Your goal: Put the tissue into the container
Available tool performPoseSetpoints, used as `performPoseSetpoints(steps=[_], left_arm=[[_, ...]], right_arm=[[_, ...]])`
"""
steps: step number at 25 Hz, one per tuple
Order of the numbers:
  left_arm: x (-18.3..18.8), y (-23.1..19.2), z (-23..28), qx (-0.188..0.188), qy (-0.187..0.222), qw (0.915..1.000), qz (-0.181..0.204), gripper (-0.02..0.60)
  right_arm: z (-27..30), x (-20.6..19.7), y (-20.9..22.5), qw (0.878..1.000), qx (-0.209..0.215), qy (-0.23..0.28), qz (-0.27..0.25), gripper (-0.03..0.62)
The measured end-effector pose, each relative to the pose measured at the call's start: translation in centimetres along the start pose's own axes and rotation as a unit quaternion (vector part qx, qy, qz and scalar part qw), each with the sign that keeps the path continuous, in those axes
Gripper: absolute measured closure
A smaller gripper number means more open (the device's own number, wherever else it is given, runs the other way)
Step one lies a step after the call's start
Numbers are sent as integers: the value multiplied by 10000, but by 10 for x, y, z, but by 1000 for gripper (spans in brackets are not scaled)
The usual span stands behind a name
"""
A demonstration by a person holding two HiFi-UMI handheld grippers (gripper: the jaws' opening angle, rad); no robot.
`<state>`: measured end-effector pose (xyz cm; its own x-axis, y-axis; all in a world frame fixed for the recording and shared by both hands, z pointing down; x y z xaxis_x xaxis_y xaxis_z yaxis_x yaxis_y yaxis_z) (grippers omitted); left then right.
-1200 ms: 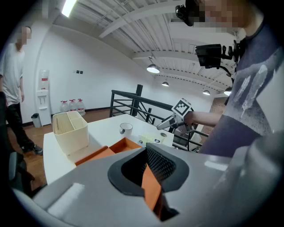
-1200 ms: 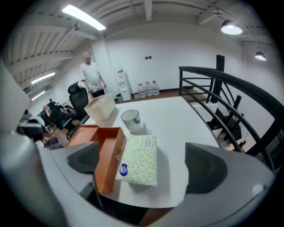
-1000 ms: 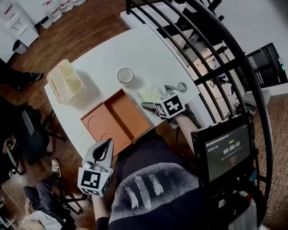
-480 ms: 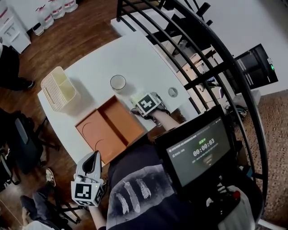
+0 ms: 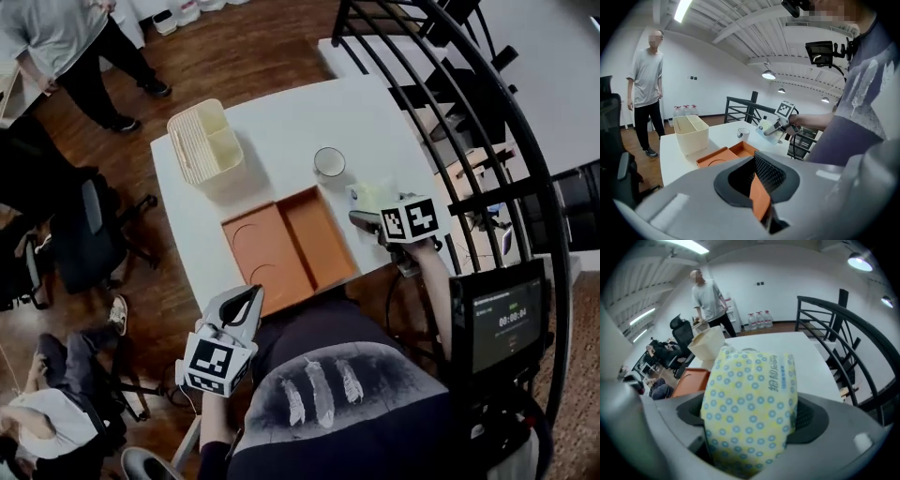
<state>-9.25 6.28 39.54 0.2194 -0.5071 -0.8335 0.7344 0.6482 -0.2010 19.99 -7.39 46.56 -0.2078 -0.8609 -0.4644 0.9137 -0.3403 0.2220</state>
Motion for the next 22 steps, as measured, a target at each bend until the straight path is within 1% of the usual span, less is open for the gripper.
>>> performPoseSetpoints(steps=[1, 2, 4, 6, 8, 11, 14, 22], left_arm=[[-4, -4, -2, -1, 38, 10000, 29, 568], [-8, -9, -6, 24, 60, 10000, 35, 568], [-14, -16, -12, 96, 89, 9999, 11, 568], [-17, -17, -15, 137, 111, 9998, -22, 568], [-20, -17, -18, 161, 110, 9998, -51, 568], [-25, -18, -24, 224, 87, 9997, -99, 568], [-31, -18, -29, 299, 65, 9994, -145, 568], [-33, -22, -31, 389, 21, 9990, -199, 568]], right_arm=[[-7, 8, -14, 9997, -4, 109, -200, 92], [-8, 15, -32, 9992, 99, 178, -339, 92], [-1, 24, -68, 9976, 453, 224, -482, 92], [10, 24, -94, 9955, 691, 116, -642, 92], [24, 15, -110, 9936, 763, -118, -819, 92], [50, -1, -125, 9914, 790, -482, -927, 92], [74, -15, -134, 9892, 713, -735, -1046, 92], [110, -25, -126, 9905, 498, -951, -865, 88]])
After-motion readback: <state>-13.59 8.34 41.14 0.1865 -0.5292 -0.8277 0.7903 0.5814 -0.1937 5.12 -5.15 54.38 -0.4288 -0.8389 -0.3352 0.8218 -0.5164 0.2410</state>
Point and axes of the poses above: the fingertips, and each gripper's own axes: z forward along the fingers, y to its right, x out of its top, the point moved 4 cm from there along -z, backward along the fingers, and after that the axes turned 4 degrees about x, right-handed, at the moved point
